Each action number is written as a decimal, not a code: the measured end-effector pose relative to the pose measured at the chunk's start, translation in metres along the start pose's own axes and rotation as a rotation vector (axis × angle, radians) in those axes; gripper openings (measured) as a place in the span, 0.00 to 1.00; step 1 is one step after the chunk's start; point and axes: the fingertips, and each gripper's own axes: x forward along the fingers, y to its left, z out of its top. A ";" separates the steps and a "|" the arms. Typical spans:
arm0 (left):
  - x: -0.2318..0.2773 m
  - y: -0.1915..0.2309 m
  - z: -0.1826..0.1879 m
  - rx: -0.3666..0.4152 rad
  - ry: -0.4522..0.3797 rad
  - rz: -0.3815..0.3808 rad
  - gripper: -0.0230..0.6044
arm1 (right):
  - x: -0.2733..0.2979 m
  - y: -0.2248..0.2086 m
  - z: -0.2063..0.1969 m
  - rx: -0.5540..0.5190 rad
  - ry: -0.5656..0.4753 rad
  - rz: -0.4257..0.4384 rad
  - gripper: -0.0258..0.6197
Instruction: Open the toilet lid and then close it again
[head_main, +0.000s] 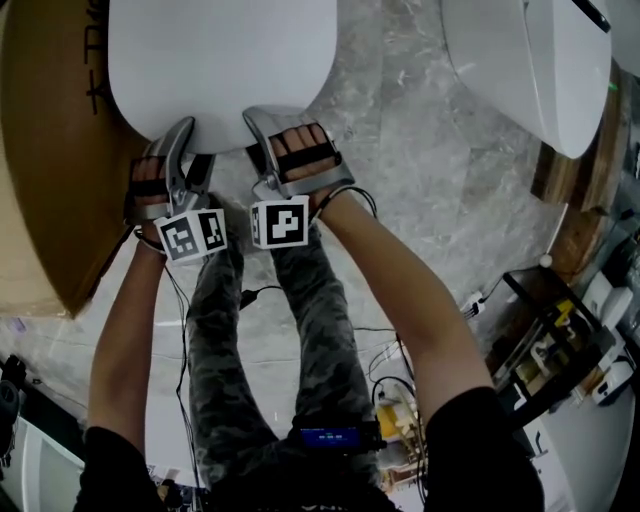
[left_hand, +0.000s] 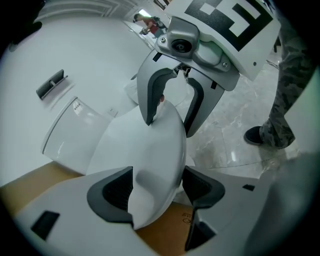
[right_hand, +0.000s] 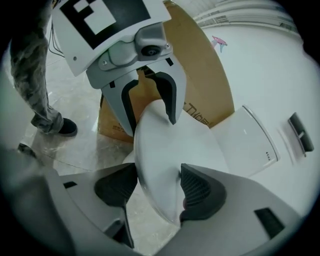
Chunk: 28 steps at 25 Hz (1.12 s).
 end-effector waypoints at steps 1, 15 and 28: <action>-0.003 0.001 0.002 -0.001 -0.004 -0.005 0.50 | -0.003 -0.001 0.001 0.004 0.000 0.012 0.45; -0.121 0.140 0.062 -0.058 -0.122 0.134 0.49 | -0.108 -0.138 0.071 0.013 -0.105 -0.002 0.41; -0.165 0.295 0.111 -0.030 -0.066 0.076 0.24 | -0.147 -0.298 0.107 0.279 -0.021 0.076 0.28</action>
